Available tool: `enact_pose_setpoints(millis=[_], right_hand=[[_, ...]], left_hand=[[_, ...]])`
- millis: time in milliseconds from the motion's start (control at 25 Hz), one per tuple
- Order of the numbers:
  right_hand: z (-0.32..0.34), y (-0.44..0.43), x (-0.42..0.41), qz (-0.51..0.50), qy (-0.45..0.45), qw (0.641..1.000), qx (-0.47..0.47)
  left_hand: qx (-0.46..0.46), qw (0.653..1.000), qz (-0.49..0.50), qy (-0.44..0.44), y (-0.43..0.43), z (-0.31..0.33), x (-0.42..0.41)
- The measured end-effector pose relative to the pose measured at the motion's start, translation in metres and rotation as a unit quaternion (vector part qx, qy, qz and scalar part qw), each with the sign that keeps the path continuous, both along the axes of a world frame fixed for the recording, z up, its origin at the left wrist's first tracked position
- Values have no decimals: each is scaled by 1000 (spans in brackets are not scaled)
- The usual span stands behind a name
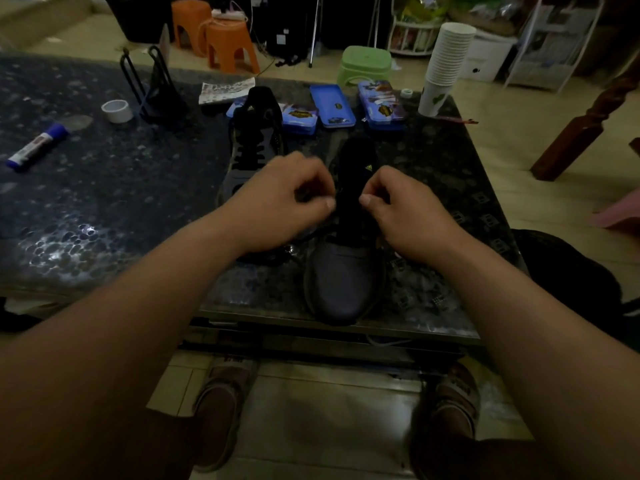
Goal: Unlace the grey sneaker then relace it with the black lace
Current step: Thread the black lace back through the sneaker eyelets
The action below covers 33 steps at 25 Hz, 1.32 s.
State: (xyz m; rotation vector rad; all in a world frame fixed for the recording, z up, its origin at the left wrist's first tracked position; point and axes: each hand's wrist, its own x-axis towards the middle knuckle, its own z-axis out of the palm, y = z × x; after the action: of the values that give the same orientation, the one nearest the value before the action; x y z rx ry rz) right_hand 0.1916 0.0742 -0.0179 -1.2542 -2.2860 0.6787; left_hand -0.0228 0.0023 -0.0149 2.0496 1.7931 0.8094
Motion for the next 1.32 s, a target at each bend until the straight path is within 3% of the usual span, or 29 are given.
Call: enact_pose_setpoints(millis=[80, 400, 640, 920, 1160, 1320], right_hand=[[-1, 3, 0, -2, 2, 1000, -8], [-1, 6, 6, -6, 63, 996, -65], [-5, 12, 14, -36, 174, 965, -195], [-4, 14, 18, -13, 158, 957, -242], [-1, 15, 23, 0, 97, 968, -233], [-2, 15, 25, -13, 71, 973, -220]], left_hand=[[-16, 991, -51, 119, -6, -1, -1], [55, 976, -50, 206, 7, -1, 16], [-15, 986, -48, 159, 5, 3, 12], [-125, 992, -32, -2, 10, 5, 8], [-177, 980, -88, 17, 10, 6, -13], [-175, 981, -72, 40, 11, 6, -17]])
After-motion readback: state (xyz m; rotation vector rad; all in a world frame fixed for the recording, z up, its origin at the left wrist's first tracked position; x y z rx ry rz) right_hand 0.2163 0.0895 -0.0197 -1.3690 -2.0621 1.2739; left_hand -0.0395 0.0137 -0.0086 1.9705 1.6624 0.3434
